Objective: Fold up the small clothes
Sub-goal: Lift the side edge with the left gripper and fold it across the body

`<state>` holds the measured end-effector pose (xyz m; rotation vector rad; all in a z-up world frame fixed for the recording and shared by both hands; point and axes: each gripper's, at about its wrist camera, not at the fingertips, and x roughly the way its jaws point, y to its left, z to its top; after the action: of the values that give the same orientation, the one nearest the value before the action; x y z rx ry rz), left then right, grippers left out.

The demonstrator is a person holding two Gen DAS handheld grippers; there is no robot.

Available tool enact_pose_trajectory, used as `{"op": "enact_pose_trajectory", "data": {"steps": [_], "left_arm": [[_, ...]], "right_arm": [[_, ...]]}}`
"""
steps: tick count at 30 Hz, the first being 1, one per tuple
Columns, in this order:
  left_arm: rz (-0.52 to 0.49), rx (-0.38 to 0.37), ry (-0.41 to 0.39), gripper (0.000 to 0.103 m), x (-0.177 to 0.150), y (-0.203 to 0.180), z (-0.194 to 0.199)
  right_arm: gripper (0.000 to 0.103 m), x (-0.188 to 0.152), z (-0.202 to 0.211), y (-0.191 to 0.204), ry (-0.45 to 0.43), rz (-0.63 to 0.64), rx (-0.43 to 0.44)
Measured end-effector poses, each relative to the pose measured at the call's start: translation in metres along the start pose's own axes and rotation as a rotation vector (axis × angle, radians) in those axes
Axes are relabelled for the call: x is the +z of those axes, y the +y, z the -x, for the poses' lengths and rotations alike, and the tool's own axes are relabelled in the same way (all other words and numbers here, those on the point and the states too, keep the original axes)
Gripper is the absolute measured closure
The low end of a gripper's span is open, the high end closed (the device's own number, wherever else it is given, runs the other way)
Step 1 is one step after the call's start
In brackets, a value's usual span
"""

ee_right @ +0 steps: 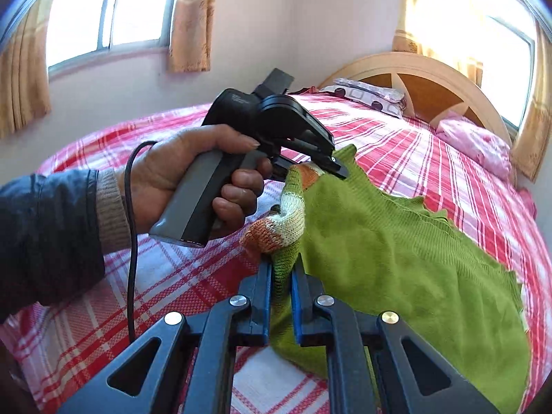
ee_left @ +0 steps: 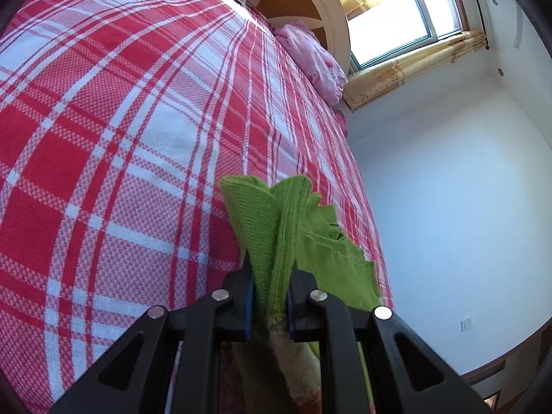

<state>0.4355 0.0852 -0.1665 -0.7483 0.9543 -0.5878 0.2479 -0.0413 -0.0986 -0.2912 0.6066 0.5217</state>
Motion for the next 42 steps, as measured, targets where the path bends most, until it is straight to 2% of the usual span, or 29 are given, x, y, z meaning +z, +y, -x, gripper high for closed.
{"op": "enact_pose_trajectory", "data": {"steps": [4,11,16,25,38,42], "left_arm": [[0.022,-0.041,-0.03,0.088,0.002,-0.025,0.0],[-0.033,-0.061,-0.065,0.088,0.009,-0.077,-0.019],[-0.073,-0.063,-0.045,0.088,0.012,-0.11,-0.038],[-0.164,-0.054,-0.003,0.088,-0.003,-0.163,-0.073],[-0.25,-0.052,0.097,0.089,-0.034,-0.212,-0.136],[-0.267,-0.031,0.132,0.089,-0.044,-0.222,-0.154]], "right_arm": [[0.094,-0.002,0.014,-0.027,-0.028,-0.09,0.034],[0.094,-0.009,0.041,-0.068,-0.075,-0.186,0.05],[0.094,-0.019,0.061,-0.096,-0.104,-0.236,0.043],[0.095,-0.044,0.092,-0.147,-0.118,-0.336,0.027],[0.095,-0.089,0.118,-0.203,-0.077,-0.477,0.044],[0.095,-0.104,0.121,-0.214,-0.059,-0.521,0.053]]}}
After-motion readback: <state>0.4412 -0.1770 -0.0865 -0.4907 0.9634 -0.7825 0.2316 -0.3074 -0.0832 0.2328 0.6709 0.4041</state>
